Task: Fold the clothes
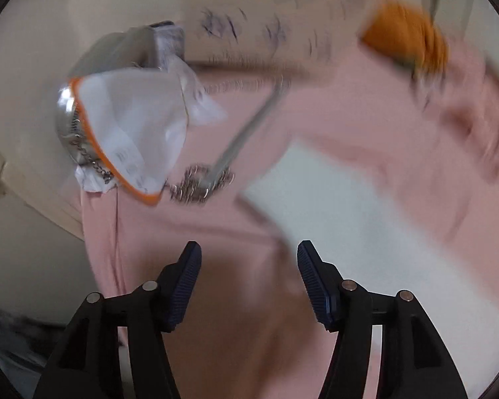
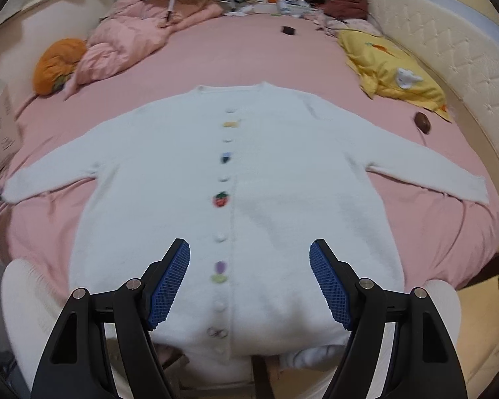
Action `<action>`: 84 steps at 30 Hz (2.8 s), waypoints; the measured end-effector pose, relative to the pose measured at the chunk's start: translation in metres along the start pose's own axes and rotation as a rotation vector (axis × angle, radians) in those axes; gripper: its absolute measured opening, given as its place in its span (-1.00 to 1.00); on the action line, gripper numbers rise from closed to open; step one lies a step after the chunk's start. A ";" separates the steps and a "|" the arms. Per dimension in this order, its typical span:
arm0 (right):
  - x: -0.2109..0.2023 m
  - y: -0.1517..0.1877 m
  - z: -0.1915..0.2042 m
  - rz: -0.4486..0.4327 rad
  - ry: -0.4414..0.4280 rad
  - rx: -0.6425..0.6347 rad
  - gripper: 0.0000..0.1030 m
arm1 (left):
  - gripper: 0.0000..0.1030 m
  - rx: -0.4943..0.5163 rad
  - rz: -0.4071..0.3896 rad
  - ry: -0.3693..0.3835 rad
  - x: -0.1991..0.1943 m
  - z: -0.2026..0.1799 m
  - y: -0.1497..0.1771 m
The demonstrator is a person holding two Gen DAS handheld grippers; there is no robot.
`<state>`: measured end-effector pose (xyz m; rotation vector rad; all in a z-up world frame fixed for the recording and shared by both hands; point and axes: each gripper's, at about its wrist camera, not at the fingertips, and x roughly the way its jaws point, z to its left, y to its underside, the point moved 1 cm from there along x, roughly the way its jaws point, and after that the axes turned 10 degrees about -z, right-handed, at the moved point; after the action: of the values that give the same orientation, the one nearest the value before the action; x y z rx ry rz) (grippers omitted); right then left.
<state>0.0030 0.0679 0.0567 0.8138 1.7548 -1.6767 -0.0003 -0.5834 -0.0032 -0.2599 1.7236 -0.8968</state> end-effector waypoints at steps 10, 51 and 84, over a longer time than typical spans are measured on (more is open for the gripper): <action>0.127 0.019 -0.017 0.234 -0.037 -0.044 0.45 | 0.48 0.318 0.359 0.520 -0.006 -0.208 0.114; -0.053 0.041 -0.052 0.001 -0.009 0.082 0.67 | 0.78 0.818 0.383 0.666 -0.332 -0.169 0.333; 0.028 0.038 -0.185 0.040 -0.463 0.632 0.67 | 0.77 0.904 0.444 0.500 -0.279 -0.215 0.373</action>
<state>0.0148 0.2547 0.0195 0.6296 0.8965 -2.2093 0.0041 -0.0715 -0.0329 0.9732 1.5254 -1.3592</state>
